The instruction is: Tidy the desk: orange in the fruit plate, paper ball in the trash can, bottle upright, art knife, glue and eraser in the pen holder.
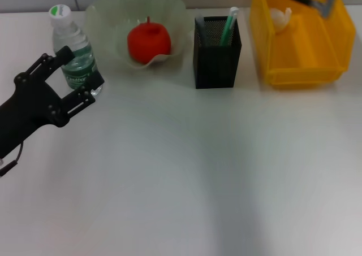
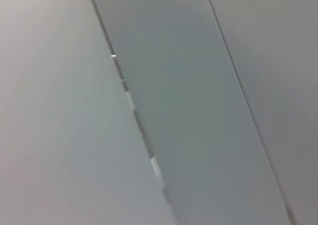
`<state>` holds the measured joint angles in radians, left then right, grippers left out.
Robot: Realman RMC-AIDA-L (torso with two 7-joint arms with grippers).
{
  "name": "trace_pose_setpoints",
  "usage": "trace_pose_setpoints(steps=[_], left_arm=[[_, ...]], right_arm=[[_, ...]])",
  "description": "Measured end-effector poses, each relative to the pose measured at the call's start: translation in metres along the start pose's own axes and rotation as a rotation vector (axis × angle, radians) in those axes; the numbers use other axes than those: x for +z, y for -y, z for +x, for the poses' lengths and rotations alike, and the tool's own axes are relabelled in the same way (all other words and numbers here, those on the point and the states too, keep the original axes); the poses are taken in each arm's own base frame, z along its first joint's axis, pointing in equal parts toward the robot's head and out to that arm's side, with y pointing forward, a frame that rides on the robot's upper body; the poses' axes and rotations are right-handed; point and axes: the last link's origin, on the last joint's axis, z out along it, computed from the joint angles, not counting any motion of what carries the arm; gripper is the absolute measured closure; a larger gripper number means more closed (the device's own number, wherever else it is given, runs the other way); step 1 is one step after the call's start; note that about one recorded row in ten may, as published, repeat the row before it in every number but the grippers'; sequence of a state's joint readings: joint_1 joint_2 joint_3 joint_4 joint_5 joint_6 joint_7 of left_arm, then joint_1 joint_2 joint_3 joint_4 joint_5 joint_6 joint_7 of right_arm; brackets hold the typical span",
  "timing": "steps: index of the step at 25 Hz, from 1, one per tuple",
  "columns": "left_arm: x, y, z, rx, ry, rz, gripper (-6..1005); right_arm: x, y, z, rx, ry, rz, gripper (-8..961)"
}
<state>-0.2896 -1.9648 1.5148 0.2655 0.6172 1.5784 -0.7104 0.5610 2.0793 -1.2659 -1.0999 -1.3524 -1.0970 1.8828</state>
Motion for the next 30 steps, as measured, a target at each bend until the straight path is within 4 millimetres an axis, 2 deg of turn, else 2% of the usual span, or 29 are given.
trace_pose_setpoints(steps=[1, 2, 3, 4, 6, 7, 8, 12, 13, 17, 23, 30], left_arm=[[0.001, -0.002, -0.001, -0.001, 0.004, -0.01, 194], [0.002, -0.003, -0.002, -0.002, 0.012, -0.028, 194], [0.002, -0.003, -0.002, -0.002, 0.012, -0.028, 194], [0.004, -0.005, -0.003, -0.004, 0.021, -0.045, 194], [0.007, -0.01, -0.006, -0.026, 0.063, -0.106, 194], [0.009, -0.011, -0.008, -0.04, 0.097, -0.147, 194], [0.009, -0.011, -0.008, -0.04, 0.097, -0.147, 194], [0.012, -0.013, -0.013, -0.113, 0.24, -0.272, 194], [0.012, -0.013, -0.013, -0.113, 0.24, -0.272, 194], [0.012, -0.014, -0.019, -0.151, 0.325, -0.311, 194], [0.012, -0.014, -0.021, -0.147, 0.338, -0.309, 194], [0.014, -0.016, -0.024, -0.14, 0.365, -0.33, 194]], right_arm=[[-0.011, 0.006, 0.011, 0.001, -0.001, -0.015, 192], [-0.033, 0.015, 0.036, 0.004, 0.005, -0.05, 192], [-0.033, 0.015, 0.036, 0.004, 0.005, -0.05, 192], [-0.043, 0.019, 0.048, 0.009, 0.01, -0.063, 192], [-0.063, 0.019, 0.075, -0.01, 0.014, -0.112, 193], [-0.077, 0.013, 0.097, -0.053, 0.006, -0.155, 193], [-0.077, 0.013, 0.097, -0.053, 0.006, -0.155, 193], [-0.094, -0.002, 0.141, -0.066, -0.122, -0.203, 193], [-0.094, -0.002, 0.141, -0.066, -0.122, -0.203, 193], [-0.099, -0.012, 0.167, -0.081, -0.192, -0.201, 193], [-0.1, -0.012, 0.179, -0.104, -0.252, -0.19, 193], [-0.098, -0.011, 0.181, -0.13, -0.272, -0.188, 194]])
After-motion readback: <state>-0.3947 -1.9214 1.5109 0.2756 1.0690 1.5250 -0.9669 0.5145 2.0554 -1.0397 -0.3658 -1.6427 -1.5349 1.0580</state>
